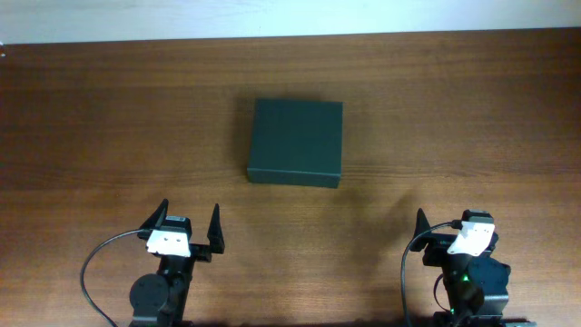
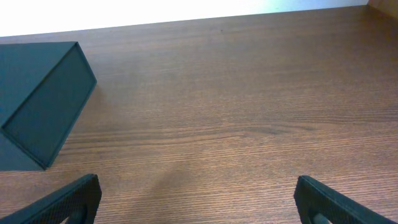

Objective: Pack container

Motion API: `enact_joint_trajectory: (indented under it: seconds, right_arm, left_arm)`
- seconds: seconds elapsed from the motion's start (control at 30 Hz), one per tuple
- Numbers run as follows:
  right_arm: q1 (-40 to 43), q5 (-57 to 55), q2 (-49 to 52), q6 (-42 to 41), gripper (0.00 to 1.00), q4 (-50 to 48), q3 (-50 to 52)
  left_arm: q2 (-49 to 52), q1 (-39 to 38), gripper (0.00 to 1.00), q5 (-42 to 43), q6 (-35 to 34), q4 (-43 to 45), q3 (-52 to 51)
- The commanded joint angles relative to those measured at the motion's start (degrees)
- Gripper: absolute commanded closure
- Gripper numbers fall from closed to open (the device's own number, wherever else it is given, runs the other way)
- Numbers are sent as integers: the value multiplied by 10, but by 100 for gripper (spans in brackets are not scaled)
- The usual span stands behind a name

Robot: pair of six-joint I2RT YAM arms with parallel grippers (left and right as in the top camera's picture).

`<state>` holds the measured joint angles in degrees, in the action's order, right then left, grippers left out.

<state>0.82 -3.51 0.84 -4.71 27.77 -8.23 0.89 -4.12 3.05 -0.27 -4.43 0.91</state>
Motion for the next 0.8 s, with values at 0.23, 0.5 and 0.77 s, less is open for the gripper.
enact_joint_trajectory:
  seconds: [0.23,0.5,0.77]
  right_arm:
    - [4,1,-6,-3,1,-2,4]
    - [4,1,-6,-3,1,-2,4]
    - [4,1,-6,-3,1,-2,4]
  left_arm:
    - [-5,-2,1,-50,0,-2,-4]
    - [-5,-2,1,-56,81,-1,-4]
    - [-5,-2,1,-56,81,-1,-4]
